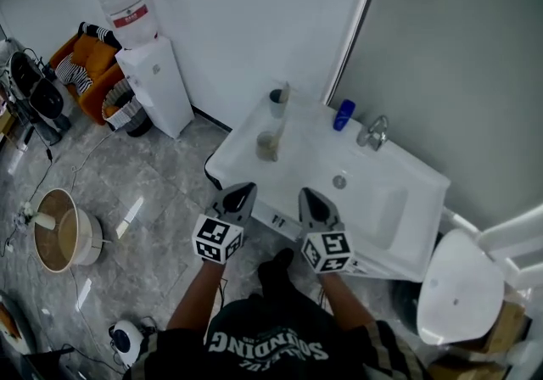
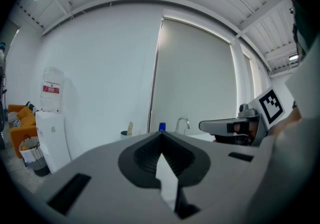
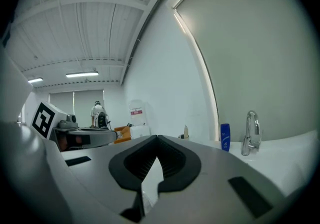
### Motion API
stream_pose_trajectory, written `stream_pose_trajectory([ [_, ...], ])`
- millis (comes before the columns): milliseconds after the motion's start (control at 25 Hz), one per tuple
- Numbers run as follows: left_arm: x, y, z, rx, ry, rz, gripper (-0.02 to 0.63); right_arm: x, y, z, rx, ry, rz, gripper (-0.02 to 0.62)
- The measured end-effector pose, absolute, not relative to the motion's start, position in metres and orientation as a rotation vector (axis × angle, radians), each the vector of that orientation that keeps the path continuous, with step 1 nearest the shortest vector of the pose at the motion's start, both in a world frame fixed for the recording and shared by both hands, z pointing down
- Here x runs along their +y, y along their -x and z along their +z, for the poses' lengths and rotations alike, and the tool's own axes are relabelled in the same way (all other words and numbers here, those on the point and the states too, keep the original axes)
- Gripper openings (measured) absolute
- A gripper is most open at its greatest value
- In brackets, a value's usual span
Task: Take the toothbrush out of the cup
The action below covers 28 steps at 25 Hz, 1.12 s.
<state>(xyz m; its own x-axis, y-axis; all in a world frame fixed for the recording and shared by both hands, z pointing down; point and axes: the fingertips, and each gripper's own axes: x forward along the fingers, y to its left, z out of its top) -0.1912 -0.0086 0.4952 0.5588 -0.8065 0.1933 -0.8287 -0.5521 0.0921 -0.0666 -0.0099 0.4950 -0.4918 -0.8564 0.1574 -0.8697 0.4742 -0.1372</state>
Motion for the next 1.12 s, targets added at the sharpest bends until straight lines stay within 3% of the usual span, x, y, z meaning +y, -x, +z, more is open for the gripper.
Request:
stream_pose_trajectory([
  [480,-0.141,0.176,0.498,-1.364,-2.59,0.25,0.0,-0.135,0.069,0.506,-2.646,-1.478,0.397,-0.002],
  [1120,-0.239,0.167,0.509,-1.279,-2.599,0.243,0.0,-0.191,0.048,0.529,-2.553,-1.549,0.478,-0.002],
])
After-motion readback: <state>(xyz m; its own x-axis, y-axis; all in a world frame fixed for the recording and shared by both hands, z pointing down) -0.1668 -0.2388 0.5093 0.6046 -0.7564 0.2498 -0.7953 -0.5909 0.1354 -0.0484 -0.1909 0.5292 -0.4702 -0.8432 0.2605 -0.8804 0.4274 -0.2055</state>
